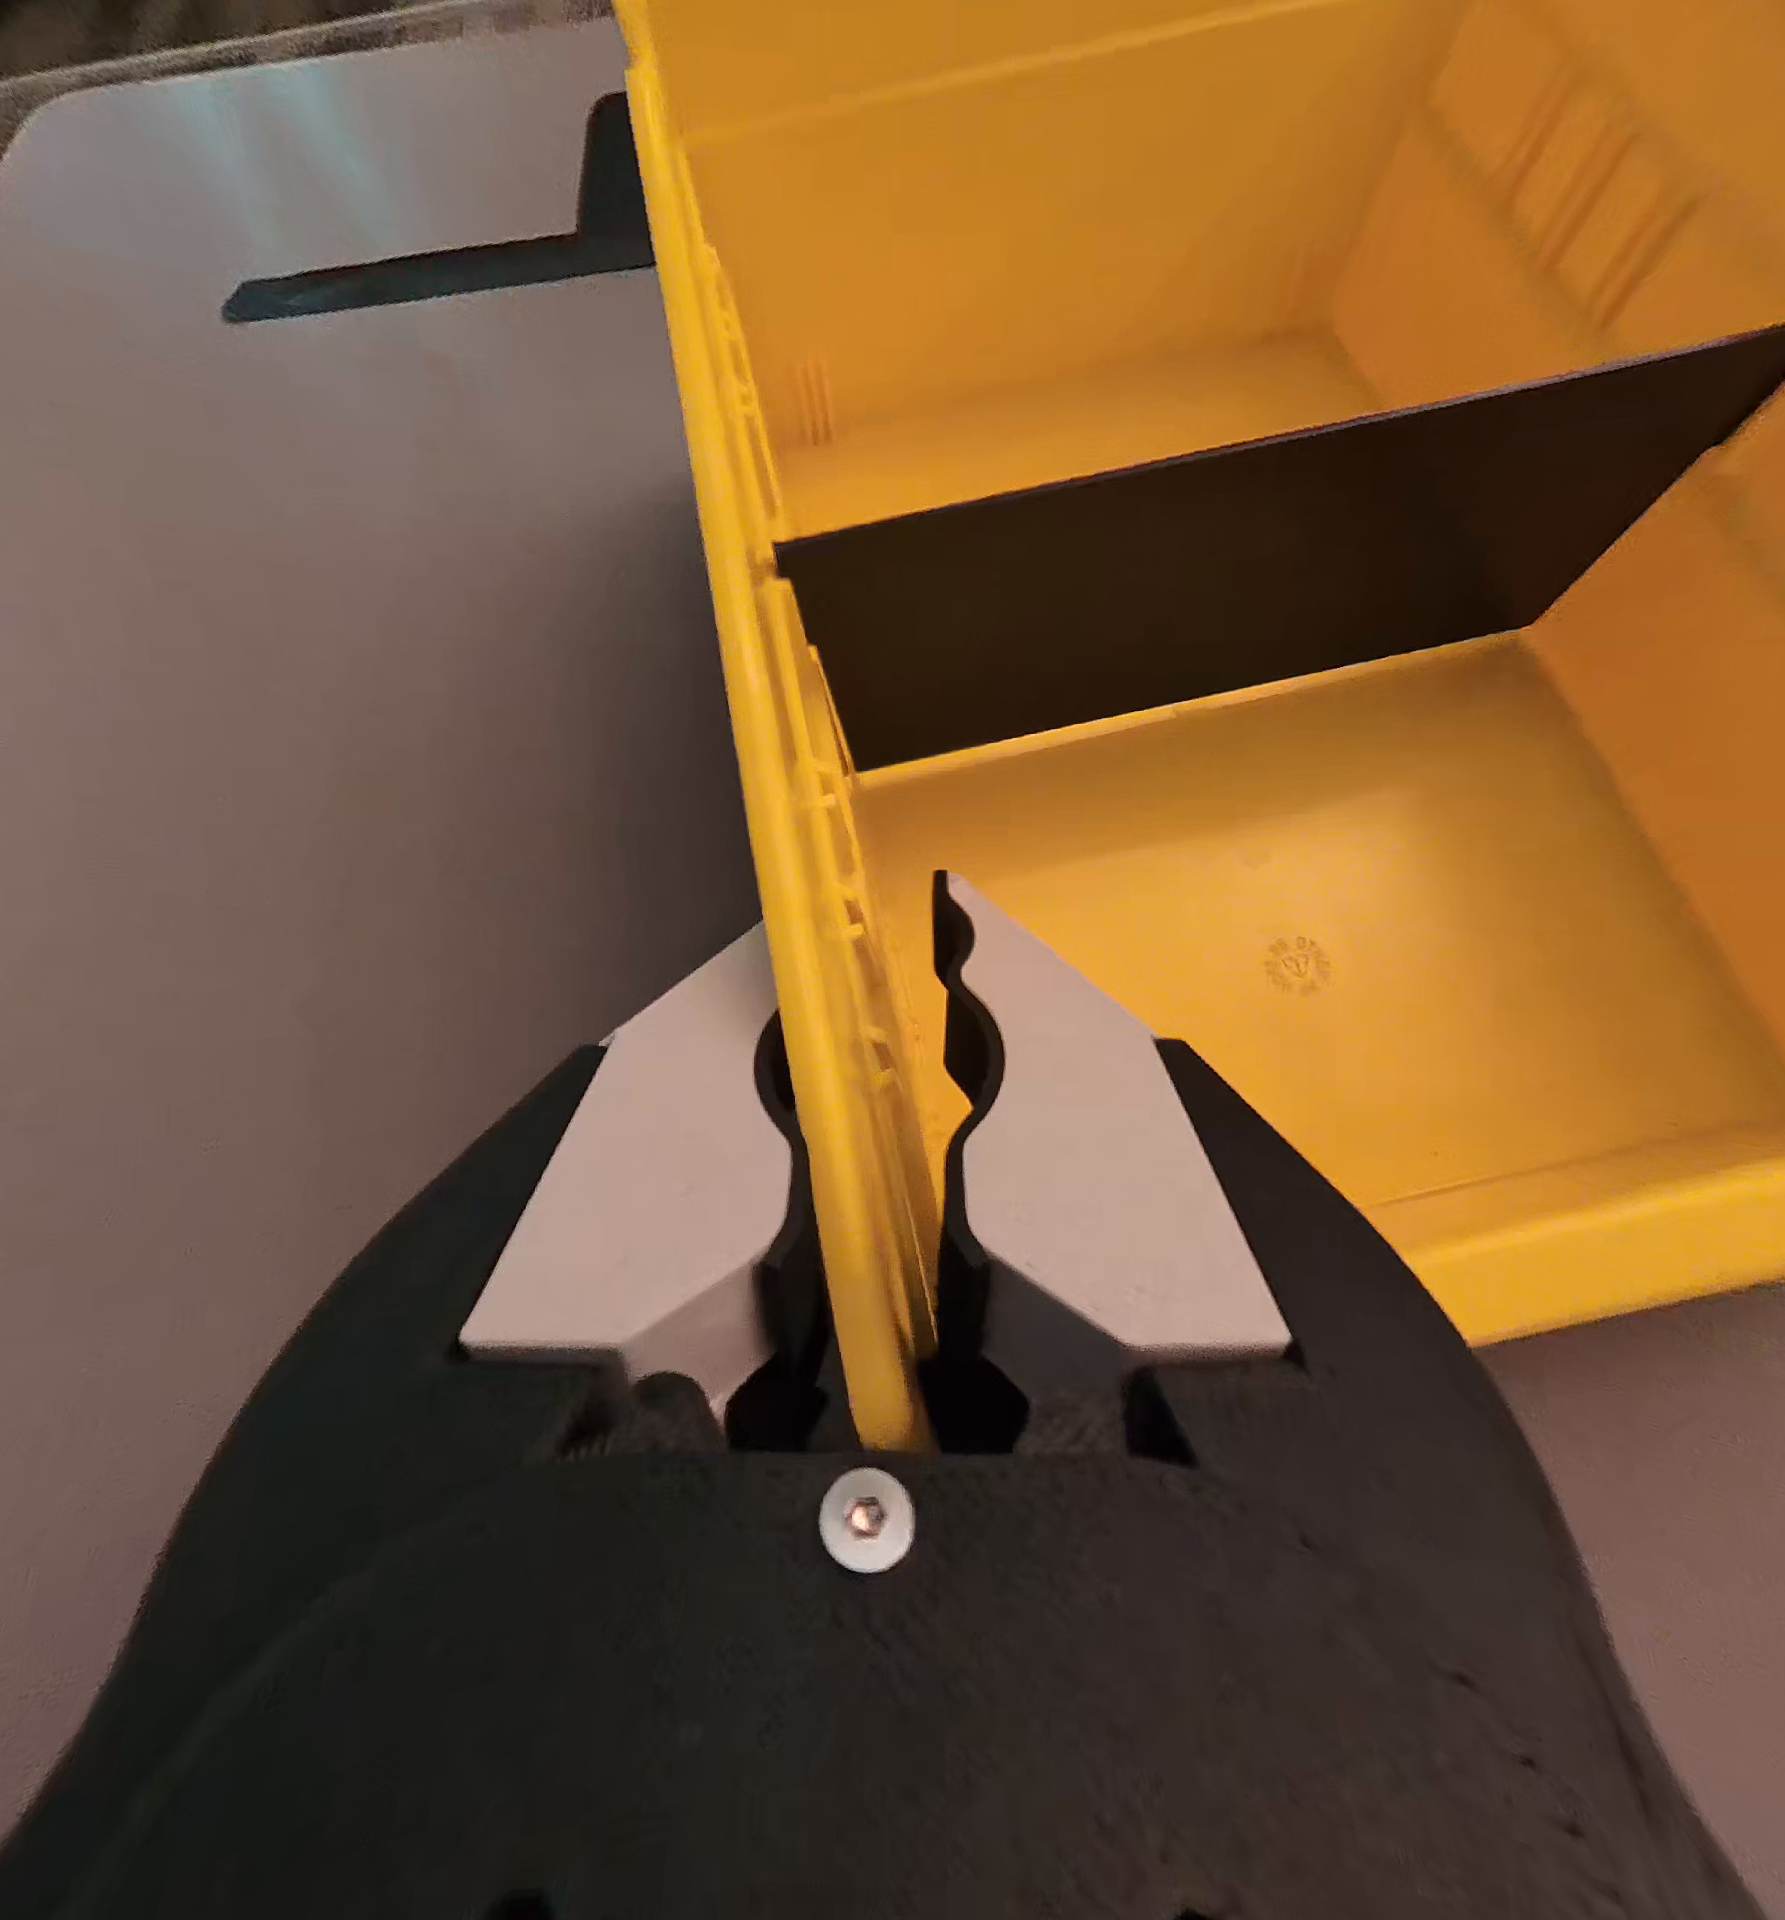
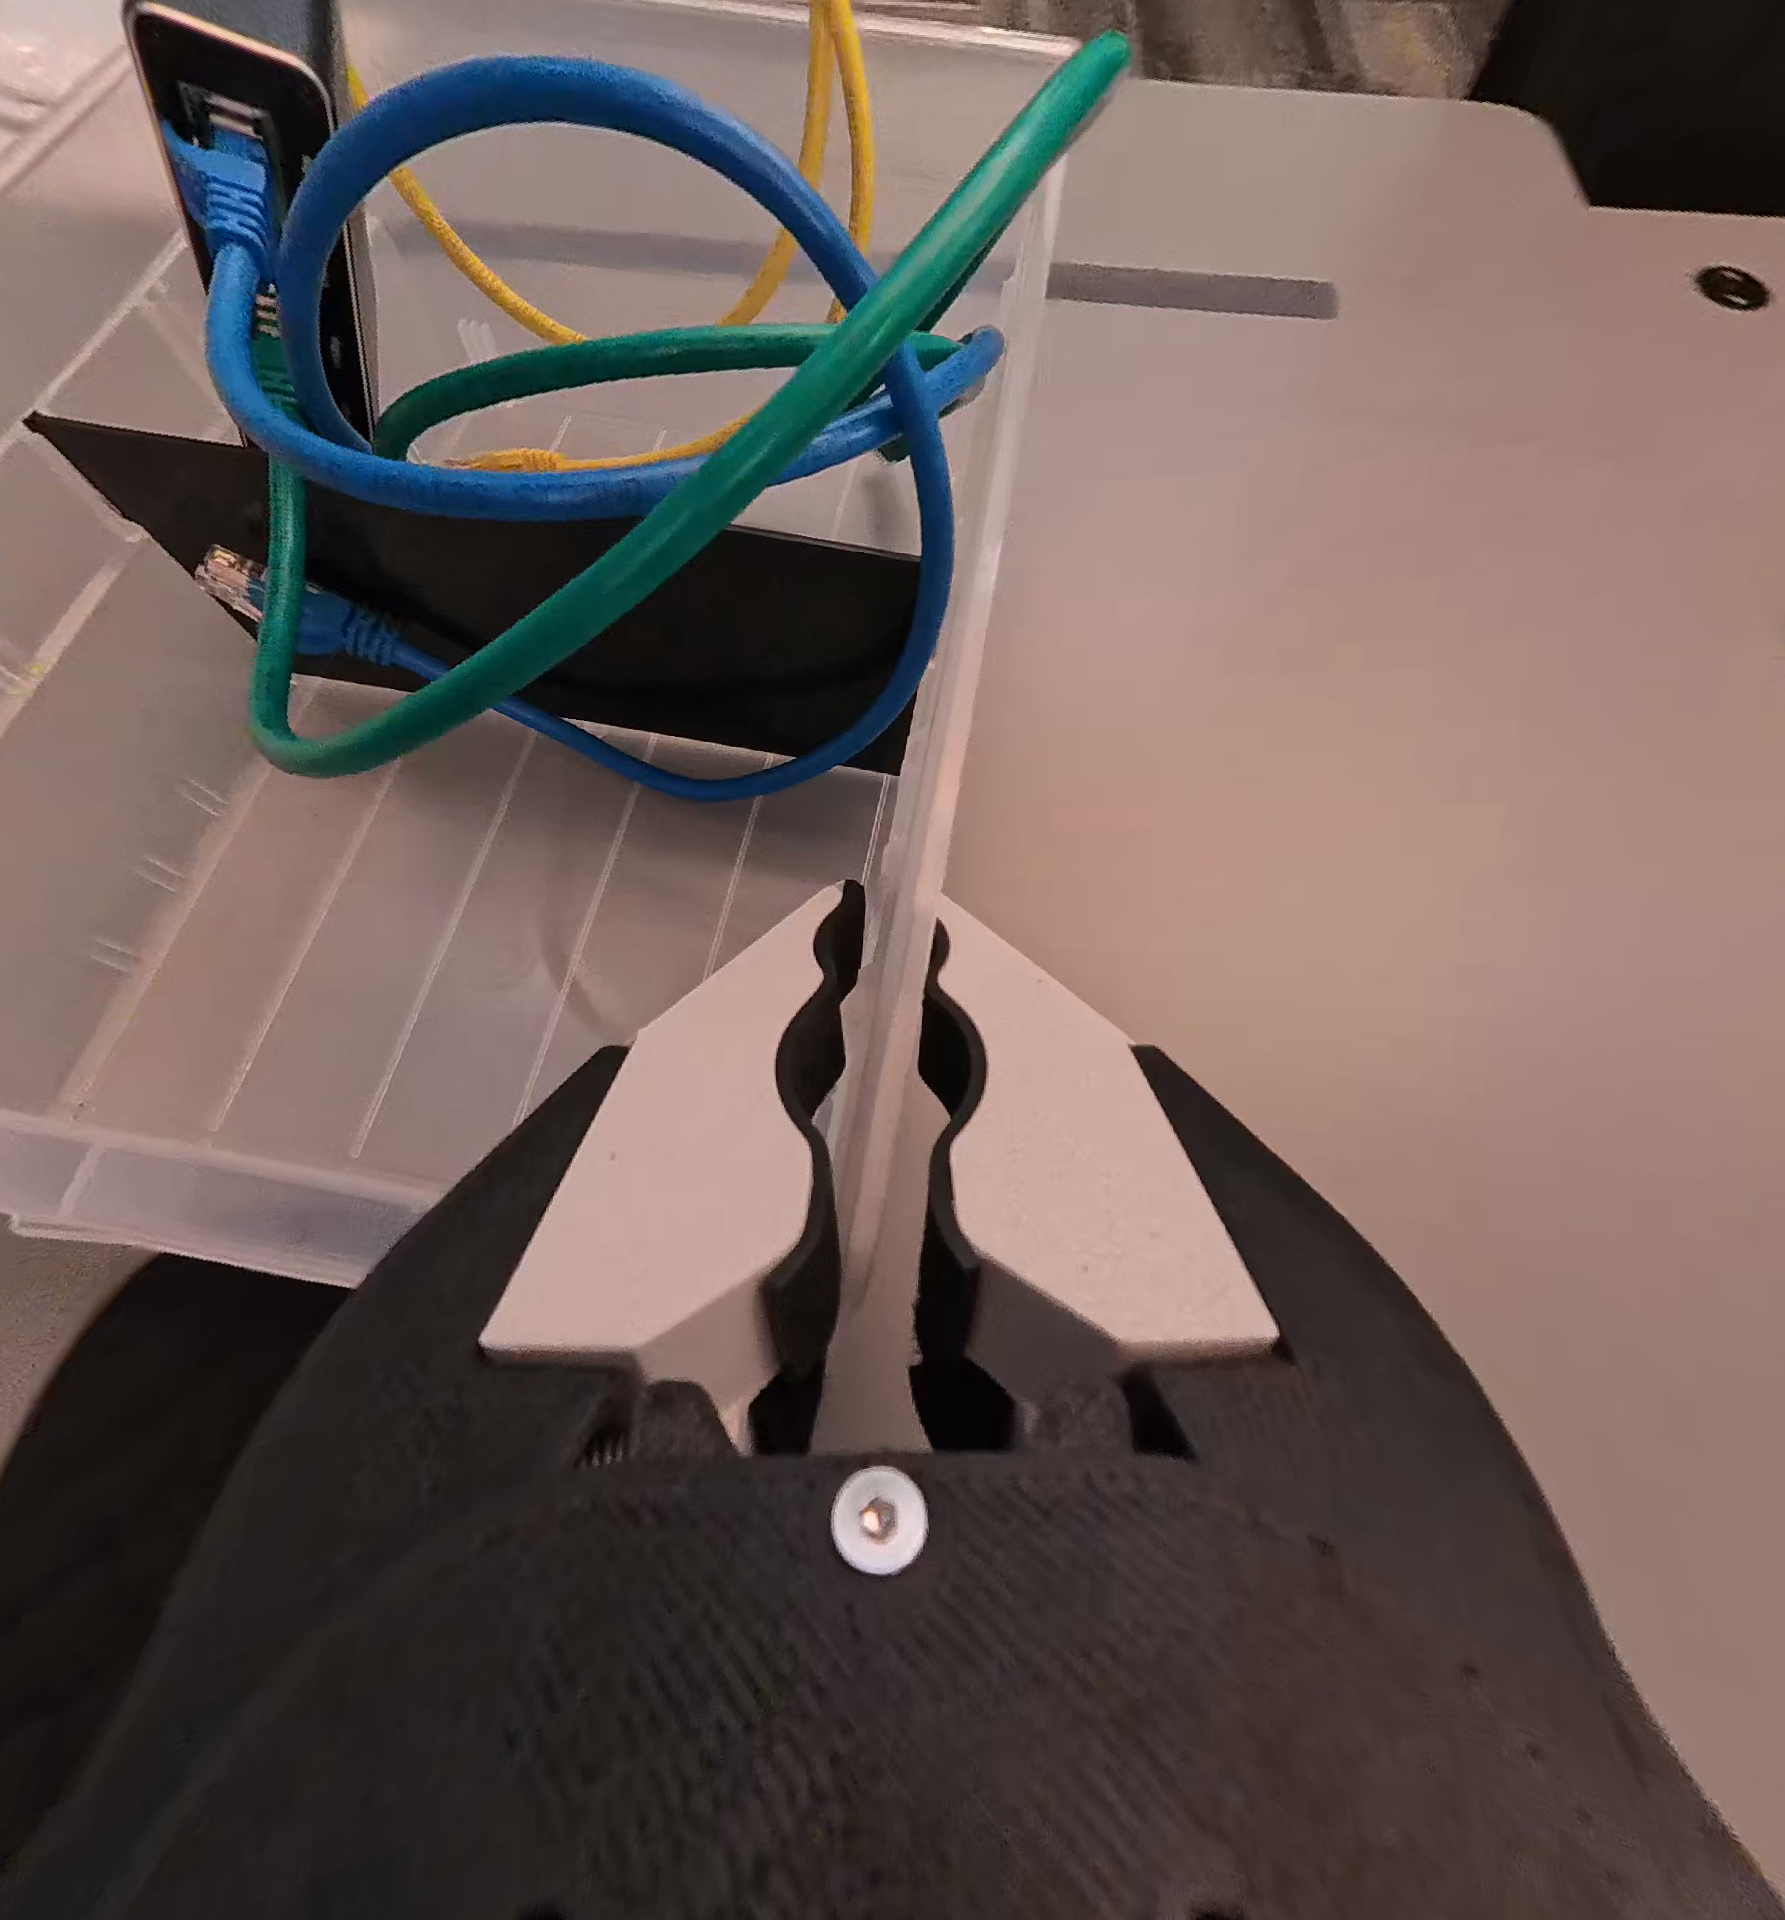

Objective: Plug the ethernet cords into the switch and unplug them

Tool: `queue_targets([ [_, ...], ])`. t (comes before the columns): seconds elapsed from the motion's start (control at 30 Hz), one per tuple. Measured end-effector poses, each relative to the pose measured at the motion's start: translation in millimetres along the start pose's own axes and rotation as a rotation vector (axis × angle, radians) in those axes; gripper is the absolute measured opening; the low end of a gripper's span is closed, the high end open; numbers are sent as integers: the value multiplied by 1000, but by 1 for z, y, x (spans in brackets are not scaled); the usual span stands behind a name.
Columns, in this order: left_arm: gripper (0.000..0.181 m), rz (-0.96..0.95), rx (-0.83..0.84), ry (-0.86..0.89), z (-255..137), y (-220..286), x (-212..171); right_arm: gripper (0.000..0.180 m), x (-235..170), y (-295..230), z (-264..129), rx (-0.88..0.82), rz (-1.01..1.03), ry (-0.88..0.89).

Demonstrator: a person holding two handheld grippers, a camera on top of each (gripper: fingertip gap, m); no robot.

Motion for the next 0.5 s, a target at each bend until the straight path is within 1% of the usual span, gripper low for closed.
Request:
queue_targets([
  [0.03, 17, 5, 7, 4, -1, 9, 0, 8, 1, -10, 0, 15, -13, 2],
  [0.13, 20, 31, 15, 14, -2, 25, -1, 11, 4, -39, 0, 61, -56, 3],
  [0.27, 20, 22, -4, 19, -2, 28, -1, 13, 12, -67, 5, 133, -95, -9],
  [0.4, 16, 51, 15, 33, 1, 28, -1, 20, 18, -89, 9, 237, -147, -15],
  [0.43, 15, 51, 18, 38, 1, 28, -2, 19, 20, -89, 7, 245, -141, -29],
  [0.47, 16, 41, 19, 46, 0, 28, -2, 20, 23, -88, 3, 235, -116, -24],
  [0.5, 25, 24, 25, 57, -1, 28, -3, 29, 29, -84, -6, 196, -82, 7],
])
Point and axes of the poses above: each gripper's, where its closed fingertips meet, z out along the fingers, x out of its top, y = z × x across the jaws, the point moved 10 cm from there along -z, back along the fingers, and after that the axes turned 6 degrees about -x, right-handed, at the moved point
